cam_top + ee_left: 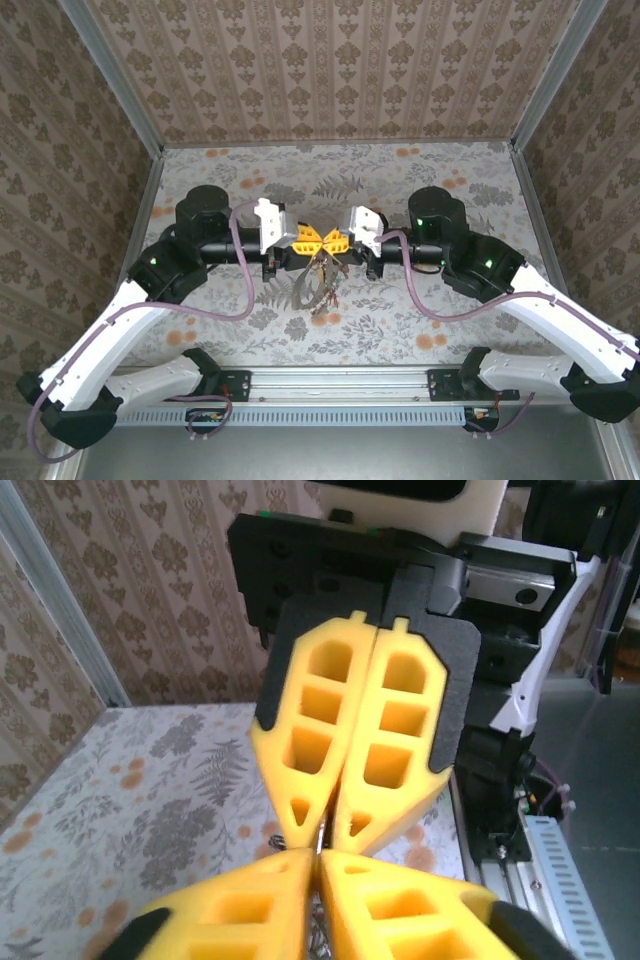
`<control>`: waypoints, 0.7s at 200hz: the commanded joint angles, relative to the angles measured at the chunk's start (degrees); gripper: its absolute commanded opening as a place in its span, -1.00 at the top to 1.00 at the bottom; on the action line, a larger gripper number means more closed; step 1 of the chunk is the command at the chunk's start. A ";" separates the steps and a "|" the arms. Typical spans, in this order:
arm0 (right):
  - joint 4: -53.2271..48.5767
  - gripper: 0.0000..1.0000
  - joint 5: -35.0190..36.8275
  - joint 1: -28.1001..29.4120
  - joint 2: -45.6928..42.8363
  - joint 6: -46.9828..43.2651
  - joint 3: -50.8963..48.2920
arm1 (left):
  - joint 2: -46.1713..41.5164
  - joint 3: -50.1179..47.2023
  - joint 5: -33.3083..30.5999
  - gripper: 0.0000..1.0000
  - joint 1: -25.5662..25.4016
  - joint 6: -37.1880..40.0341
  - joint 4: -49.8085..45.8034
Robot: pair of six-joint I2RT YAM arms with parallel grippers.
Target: Put the keys on the keyring
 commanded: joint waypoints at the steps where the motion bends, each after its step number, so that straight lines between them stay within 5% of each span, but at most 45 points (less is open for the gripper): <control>1: -6.12 1.00 1.11 -0.38 1.47 -4.60 4.28 | 1.64 3.02 -3.51 0.51 -1.04 7.64 -13.49; 140: -11.67 1.00 -4.46 -0.38 4.08 -5.27 7.06 | 1.87 -1.47 -2.39 0.60 -1.15 6.30 -6.83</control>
